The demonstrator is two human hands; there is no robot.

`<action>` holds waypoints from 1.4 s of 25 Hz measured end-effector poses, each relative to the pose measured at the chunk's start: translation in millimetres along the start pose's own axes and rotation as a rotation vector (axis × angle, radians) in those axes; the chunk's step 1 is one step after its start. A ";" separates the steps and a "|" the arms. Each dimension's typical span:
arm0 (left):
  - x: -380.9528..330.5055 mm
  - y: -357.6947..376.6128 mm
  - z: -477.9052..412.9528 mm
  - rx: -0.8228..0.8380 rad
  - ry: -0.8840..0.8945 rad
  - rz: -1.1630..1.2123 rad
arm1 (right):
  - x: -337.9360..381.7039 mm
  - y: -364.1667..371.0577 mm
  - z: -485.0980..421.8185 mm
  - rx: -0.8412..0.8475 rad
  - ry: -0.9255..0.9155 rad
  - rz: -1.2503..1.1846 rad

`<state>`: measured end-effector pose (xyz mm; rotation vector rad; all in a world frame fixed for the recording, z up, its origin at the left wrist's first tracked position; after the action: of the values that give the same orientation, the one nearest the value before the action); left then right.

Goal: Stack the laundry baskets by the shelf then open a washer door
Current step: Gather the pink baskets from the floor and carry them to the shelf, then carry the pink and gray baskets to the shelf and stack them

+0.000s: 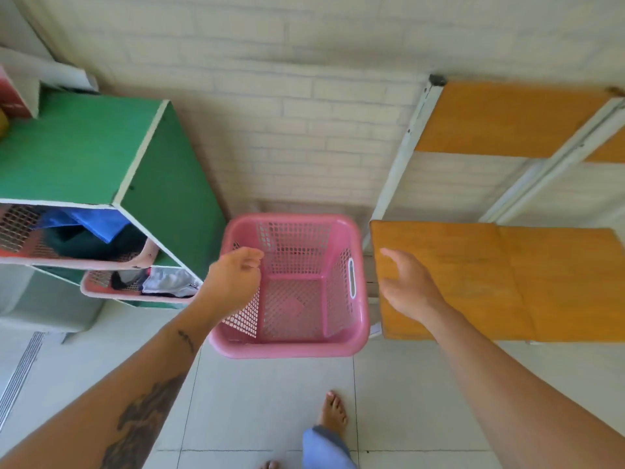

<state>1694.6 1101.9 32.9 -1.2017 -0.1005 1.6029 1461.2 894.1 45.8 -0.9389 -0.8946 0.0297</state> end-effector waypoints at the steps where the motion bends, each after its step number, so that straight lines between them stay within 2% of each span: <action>1: -21.0 -4.1 20.1 0.020 0.069 -0.002 | 4.9 -21.4 23.1 -0.054 0.017 -0.019; 6: -108.7 4.5 121.9 0.129 0.362 -0.034 | -4.0 -108.0 151.0 -0.319 0.120 -0.134; 11: -199.1 77.5 230.1 0.382 0.526 -0.020 | -48.3 -192.8 298.4 -0.557 0.214 -0.200; 16: -291.6 207.9 343.4 0.592 0.684 -0.094 | -138.9 -269.9 436.5 -0.758 0.380 -0.179; 22: -391.9 391.4 500.0 0.708 0.963 -0.215 | -266.8 -356.7 591.2 -0.880 0.500 -0.147; 27: -436.4 536.8 627.7 0.861 0.959 -0.254 | -354.4 -423.7 714.7 -0.957 0.649 -0.085; 31: -470.6 634.2 715.8 0.941 1.070 -0.319 | -410.1 -463.8 790.9 -1.041 0.736 -0.083; 35: -509.6 723.9 779.0 0.963 1.215 -0.379 | -491.3 -488.2 829.3 -1.099 0.857 -0.126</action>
<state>590.1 787.2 300.8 -1.0569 1.0322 0.2684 412.9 971.4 295.7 -1.6986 -0.0871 -0.9895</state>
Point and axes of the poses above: each hand's wrist, its own z-axis away from the middle knuckle, its own y-axis out of the palm, x = y × z, the point moved 7 cm from there along -z, towards the middle knuckle, and after that the axes turned 8 degrees about -y, right-handed, at the moved point
